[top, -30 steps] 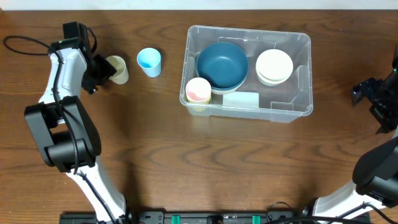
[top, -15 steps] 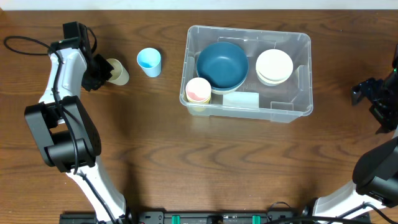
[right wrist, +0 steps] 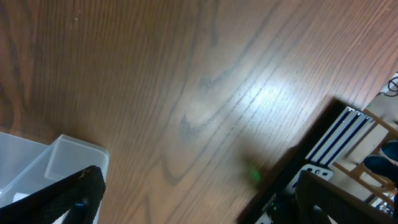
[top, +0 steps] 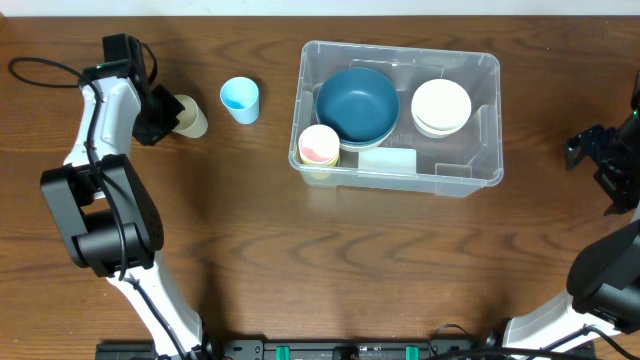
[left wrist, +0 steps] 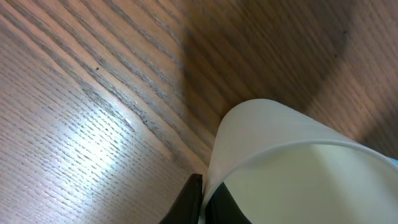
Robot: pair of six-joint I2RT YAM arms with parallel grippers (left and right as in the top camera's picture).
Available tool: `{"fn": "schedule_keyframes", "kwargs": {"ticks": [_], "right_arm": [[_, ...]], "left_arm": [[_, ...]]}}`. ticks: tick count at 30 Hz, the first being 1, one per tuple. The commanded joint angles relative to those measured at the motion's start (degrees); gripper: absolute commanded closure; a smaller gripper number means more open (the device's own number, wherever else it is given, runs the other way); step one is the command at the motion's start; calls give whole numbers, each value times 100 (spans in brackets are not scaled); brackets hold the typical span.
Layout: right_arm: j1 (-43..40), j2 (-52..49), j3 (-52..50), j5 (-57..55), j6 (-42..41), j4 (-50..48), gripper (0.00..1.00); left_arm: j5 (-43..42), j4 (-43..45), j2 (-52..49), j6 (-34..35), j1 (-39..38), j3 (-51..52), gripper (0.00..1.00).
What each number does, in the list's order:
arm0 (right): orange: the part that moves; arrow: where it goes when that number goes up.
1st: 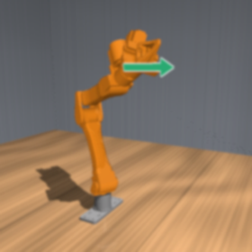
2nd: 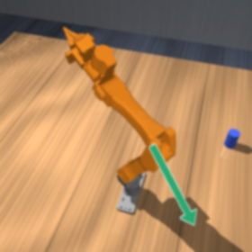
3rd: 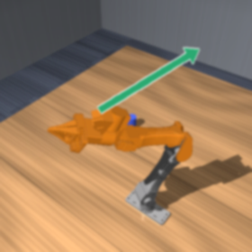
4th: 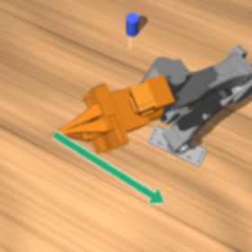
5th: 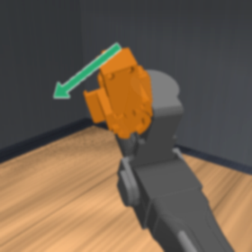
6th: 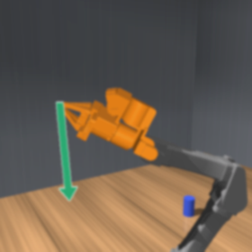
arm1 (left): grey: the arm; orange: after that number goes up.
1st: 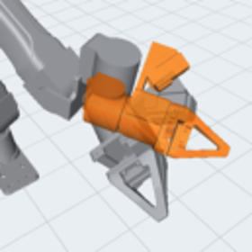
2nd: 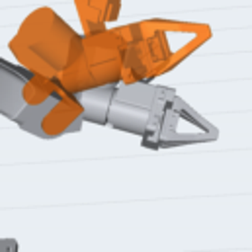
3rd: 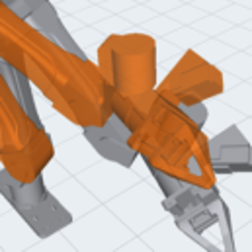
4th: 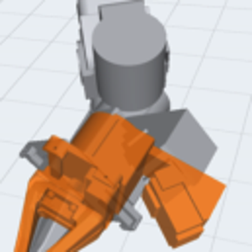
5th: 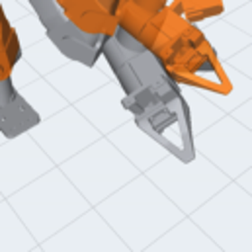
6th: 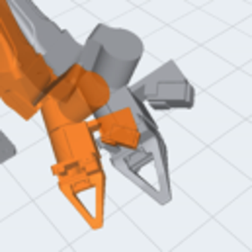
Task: Pack container
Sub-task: 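Grasp the cream cup's rim with the left gripper, then carry the cream cup into the bin beside the pink cup and lower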
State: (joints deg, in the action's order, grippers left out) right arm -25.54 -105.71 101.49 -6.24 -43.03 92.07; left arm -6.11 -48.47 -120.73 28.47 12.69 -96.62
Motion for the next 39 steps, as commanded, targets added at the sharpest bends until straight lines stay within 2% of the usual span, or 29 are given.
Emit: {"fn": "schedule_keyframes", "kwargs": {"ticks": [1, 6, 12, 15, 20, 24, 29, 39], "right_arm": [[-4, 26, -7, -63, -68, 4, 1], [-7, 26, -7, -63, -66, 4, 1], [-4, 26, -7, -63, -68, 2, 1], [-4, 26, -7, -63, -68, 4, 1], [-4, 26, -7, -63, -66, 4, 1], [-4, 26, -7, -63, -66, 4, 1], [-4, 26, -7, -63, -68, 4, 1], [-7, 26, -7, -63, -66, 4, 1]], "left_arm": [[-105, -92, 179, -59, 57, -131, 94], [-343, -181, 901, -293, 146, -195, 94], [-861, -326, 2264, -319, 13, -195, 94], [-1187, -369, 2837, -321, -260, -195, 94], [-1231, -420, 3394, -385, -1187, -195, 94], [-1139, -343, 3386, -380, -2122, -192, 94], [-352, -332, 3073, -382, -3187, -192, 94], [-168, -319, 2063, -426, -4273, -192, 94]]}}
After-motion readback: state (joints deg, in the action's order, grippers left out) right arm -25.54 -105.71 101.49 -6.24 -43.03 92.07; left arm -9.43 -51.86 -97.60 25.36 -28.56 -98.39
